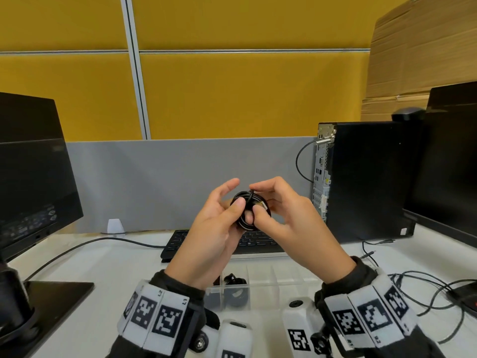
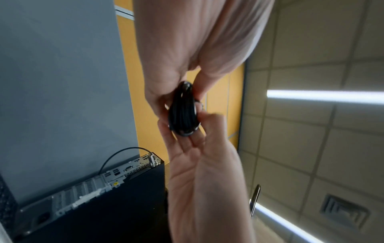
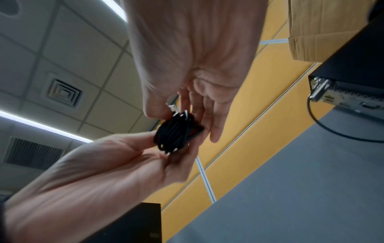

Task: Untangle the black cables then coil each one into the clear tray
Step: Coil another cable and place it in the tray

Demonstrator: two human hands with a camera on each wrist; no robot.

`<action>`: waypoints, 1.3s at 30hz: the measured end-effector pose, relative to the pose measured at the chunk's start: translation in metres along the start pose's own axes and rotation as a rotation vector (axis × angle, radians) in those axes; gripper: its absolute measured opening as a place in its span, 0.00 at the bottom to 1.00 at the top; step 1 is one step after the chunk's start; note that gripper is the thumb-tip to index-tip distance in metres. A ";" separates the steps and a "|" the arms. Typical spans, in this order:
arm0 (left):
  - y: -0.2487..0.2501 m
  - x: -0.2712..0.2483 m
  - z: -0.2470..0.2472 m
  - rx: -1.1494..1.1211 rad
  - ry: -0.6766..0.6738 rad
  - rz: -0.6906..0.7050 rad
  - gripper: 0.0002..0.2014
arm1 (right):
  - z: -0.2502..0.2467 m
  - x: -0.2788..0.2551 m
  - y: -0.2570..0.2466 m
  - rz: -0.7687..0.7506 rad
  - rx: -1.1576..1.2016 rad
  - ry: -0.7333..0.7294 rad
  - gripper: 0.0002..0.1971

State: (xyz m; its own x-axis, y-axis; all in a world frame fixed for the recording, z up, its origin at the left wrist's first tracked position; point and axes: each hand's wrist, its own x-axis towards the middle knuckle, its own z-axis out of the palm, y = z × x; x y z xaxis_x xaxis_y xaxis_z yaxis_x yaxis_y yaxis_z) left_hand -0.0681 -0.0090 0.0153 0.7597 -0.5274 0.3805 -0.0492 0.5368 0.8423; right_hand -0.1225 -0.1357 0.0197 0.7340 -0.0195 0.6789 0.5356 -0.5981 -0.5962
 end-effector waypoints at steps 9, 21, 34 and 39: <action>-0.001 0.004 -0.002 0.055 -0.005 0.060 0.13 | 0.005 0.000 0.000 -0.203 -0.602 0.134 0.15; -0.007 0.007 -0.002 0.009 0.171 0.207 0.11 | 0.007 0.004 0.004 -0.225 -0.397 0.065 0.16; 0.005 0.003 -0.012 0.035 -0.017 0.070 0.07 | 0.013 0.000 0.008 -0.324 -0.415 -0.041 0.17; 0.004 0.000 -0.010 0.170 -0.024 0.088 0.04 | 0.008 0.000 0.005 -0.333 -0.511 -0.127 0.16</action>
State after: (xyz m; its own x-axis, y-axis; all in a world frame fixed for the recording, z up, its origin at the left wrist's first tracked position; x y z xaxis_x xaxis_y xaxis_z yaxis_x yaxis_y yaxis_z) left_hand -0.0613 -0.0002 0.0151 0.7323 -0.4996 0.4626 -0.2250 0.4638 0.8569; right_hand -0.1166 -0.1320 0.0129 0.6224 0.3111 0.7182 0.5002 -0.8639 -0.0593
